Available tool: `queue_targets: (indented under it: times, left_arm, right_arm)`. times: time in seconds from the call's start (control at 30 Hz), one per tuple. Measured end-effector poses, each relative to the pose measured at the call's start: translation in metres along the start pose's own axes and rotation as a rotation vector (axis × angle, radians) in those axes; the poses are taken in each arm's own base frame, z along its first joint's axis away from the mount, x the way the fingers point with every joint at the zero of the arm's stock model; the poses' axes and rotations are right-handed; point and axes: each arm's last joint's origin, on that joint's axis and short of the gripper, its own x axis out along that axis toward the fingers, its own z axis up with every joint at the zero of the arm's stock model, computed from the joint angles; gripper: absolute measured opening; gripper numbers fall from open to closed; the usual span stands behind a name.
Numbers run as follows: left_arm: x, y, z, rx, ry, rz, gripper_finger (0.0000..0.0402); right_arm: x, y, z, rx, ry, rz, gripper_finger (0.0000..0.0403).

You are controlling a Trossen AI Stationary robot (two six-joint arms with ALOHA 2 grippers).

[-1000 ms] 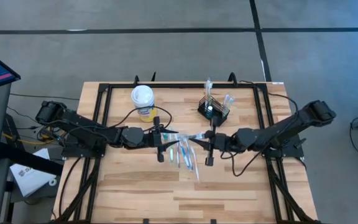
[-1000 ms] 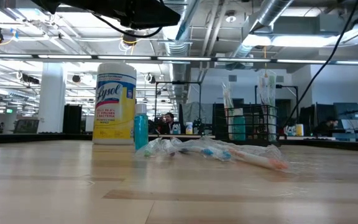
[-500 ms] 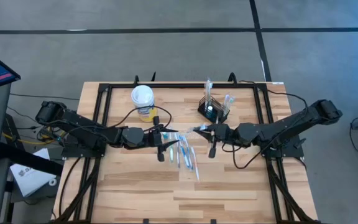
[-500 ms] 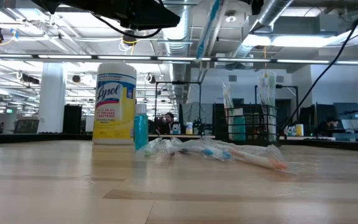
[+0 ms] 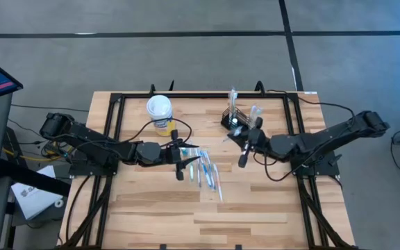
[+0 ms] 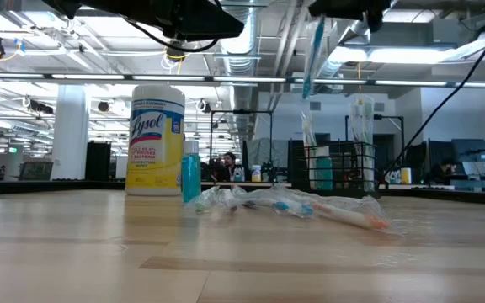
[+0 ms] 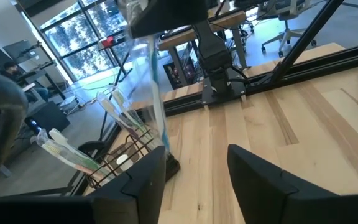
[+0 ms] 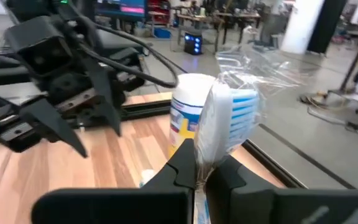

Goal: Pick & Place toothbrushing station
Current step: Put the right blue toothbrush into the black wire organizer

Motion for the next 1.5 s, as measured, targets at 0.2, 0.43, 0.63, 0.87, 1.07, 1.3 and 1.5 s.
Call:
queue_targets:
  times: [0.2,0.43,0.63,0.87,1.07,1.3,1.5]
  left_arm:
    - [0.0,0.0,0.0,0.0,0.0,0.0,0.0164]
    - [0.0,0.0,0.0,0.0,0.0,0.0,0.0163]
    - [0.0,0.0,0.0,-0.001,0.0,0.0,0.0159]
    - [0.0,0.0,0.0,-0.015,0.0,0.0,0.0159]
    - [0.0,0.0,0.0,-0.015,0.0,0.0,0.016]
    - [0.0,0.0,0.0,-0.014,0.002,-0.001,0.0157]
    - [0.0,0.0,0.0,-0.014,0.003,-0.001,0.0157]
  right_arm:
    - [-0.009,-0.01,-0.002,0.033,0.047,-0.089,0.0004]
    - [-0.015,-0.018,-0.004,0.057,0.08,-0.163,0.0004]
    - [-0.021,-0.026,-0.004,0.071,0.09,-0.205,0.0004]
    - [-0.021,-0.038,-0.006,0.087,0.123,-0.259,0.0004]
    - [-0.018,-0.045,-0.009,0.087,0.144,-0.296,0.0004]
    - [-0.019,-0.056,-0.009,0.112,0.158,-0.341,0.0004]
    - [-0.028,-0.067,-0.005,0.131,0.154,-0.363,0.0004]
